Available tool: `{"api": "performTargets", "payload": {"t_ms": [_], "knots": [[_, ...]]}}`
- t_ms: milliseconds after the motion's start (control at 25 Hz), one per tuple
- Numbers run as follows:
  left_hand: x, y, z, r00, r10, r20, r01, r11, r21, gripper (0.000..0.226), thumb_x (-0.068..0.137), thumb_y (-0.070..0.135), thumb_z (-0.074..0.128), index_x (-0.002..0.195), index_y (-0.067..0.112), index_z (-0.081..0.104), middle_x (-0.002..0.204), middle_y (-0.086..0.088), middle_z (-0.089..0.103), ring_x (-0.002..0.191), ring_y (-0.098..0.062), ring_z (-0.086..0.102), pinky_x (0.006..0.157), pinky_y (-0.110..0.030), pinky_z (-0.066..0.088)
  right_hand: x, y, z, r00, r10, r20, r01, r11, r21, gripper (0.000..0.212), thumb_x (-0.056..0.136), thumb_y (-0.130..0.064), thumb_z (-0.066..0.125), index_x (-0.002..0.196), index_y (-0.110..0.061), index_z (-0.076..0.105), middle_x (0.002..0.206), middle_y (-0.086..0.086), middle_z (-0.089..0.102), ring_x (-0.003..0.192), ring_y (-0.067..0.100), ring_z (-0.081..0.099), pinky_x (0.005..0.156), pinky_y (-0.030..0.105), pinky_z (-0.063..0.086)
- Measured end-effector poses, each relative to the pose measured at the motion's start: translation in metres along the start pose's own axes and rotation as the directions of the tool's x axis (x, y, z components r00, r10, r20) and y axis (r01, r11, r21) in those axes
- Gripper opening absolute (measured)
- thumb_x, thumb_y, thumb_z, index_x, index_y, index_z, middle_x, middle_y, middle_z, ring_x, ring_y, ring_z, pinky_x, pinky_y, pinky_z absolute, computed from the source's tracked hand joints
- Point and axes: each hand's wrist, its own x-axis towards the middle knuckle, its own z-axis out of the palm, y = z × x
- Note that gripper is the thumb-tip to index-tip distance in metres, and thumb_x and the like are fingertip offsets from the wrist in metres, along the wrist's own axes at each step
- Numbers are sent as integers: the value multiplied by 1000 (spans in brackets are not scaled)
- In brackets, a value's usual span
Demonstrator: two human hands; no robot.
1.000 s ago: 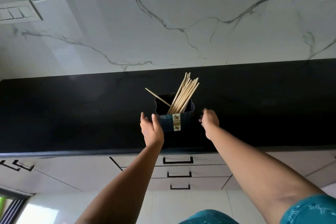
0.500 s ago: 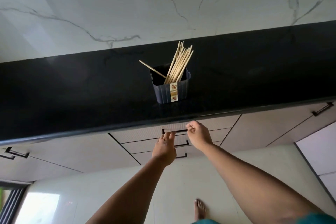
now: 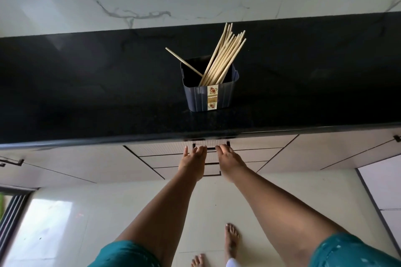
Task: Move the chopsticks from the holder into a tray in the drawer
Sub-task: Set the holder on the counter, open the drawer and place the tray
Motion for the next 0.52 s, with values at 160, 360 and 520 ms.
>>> {"api": "performTargets", "payload": {"t_ms": [160,360,520], "knots": [[4,7,-8,999,-28,-21,27,1000,-5,76,90,6,54,153,7,11,158,-9,21,144,-27,24,122,-45,10,16,-10,-15,992,74,97,-74,997,-4,65,86,10,48,145,-12,31,156,6,21,141,29,28,107,40,41],[-12,10,-4,1000,-18,-17,16,997,-70,81,84,2,61,152,8,18,153,-10,27,140,-29,32,119,-40,23,0,-13,-6,991,84,103,-82,996,-20,57,87,9,46,140,-10,35,149,9,30,139,30,30,107,40,40],[-36,14,6,1000,1,9,0,998,-70,88,82,12,68,152,10,16,154,-8,25,138,-29,36,110,-36,36,-22,-19,2,993,100,65,-95,992,-81,63,85,7,54,143,-9,33,149,10,32,137,29,34,111,37,37]]}}
